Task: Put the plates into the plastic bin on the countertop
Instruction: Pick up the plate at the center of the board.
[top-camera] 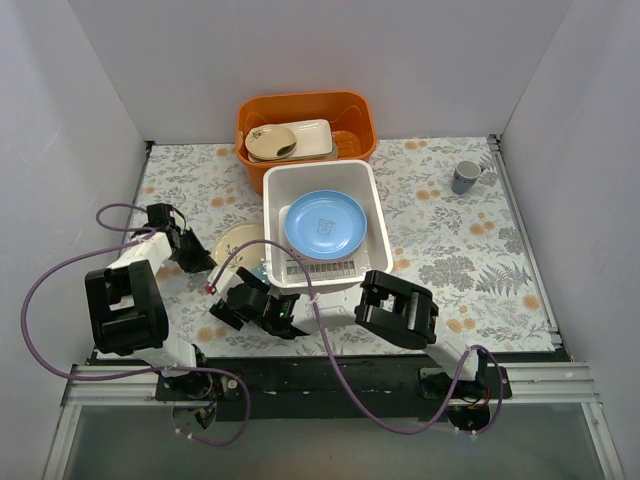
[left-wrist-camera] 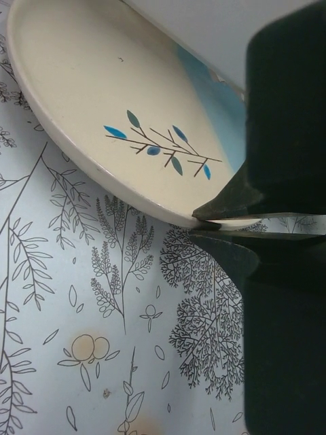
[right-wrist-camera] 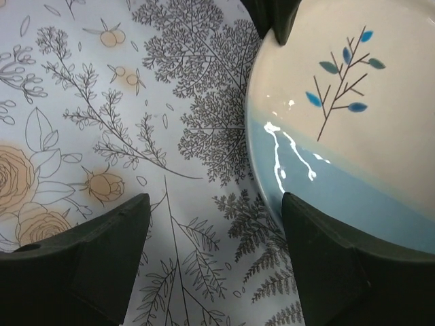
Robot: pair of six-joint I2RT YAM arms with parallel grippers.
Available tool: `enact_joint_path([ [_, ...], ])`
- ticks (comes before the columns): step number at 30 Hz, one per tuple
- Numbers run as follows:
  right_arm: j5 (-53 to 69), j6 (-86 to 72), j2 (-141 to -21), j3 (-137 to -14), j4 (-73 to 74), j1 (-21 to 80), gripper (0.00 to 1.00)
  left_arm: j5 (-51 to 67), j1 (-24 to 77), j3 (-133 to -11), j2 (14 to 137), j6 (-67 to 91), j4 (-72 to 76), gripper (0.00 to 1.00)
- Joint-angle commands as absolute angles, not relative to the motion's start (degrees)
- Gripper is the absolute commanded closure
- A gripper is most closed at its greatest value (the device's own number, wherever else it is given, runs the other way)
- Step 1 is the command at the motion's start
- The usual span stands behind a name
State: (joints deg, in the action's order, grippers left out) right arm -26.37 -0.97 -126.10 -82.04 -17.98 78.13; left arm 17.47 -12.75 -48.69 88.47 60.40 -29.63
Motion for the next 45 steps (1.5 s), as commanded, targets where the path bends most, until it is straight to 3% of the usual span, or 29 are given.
enact_joint_path([
  [1,-24.95,-1.23,-127.61,-84.9,-17.4,78.31,0.16,21.35,-13.27,-49.04,84.29,61.35,-28.04,1.0],
  [15,-39.45,-1.67,-135.0,-91.93,-13.8,78.31,0.31,27.33,-13.18,-48.34,82.0,61.96,-29.71,1.0],
  [20,-45.96,-2.11,-137.2,-94.83,-10.64,78.4,0.49,27.42,-13.27,-48.34,81.04,61.96,-30.15,1.0],
  [28,-46.23,-2.64,-134.12,-90.53,-14.06,78.31,0.58,26.89,-13.27,-47.9,81.03,61.87,-29.36,1.0],
  [34,-44.39,-1.32,-133.51,-90.26,-14.33,78.31,0.75,28.04,-13.27,-47.81,81.83,61.79,-29.18,0.99],
  [39,-43.33,-1.05,-133.07,-90.44,-14.15,78.4,0.95,27.52,-13.27,-47.55,82.09,61.96,-28.48,0.81],
  [40,-43.24,-0.97,-132.89,-90.35,-14.15,78.49,0.96,27.25,-13.27,-47.29,82.09,61.96,-28.13,0.73],
  [45,-42.63,-0.26,-132.01,-89.91,-14.94,78.49,0.99,27.77,-13.27,-47.2,83.76,61.53,-27.69,0.63],
])
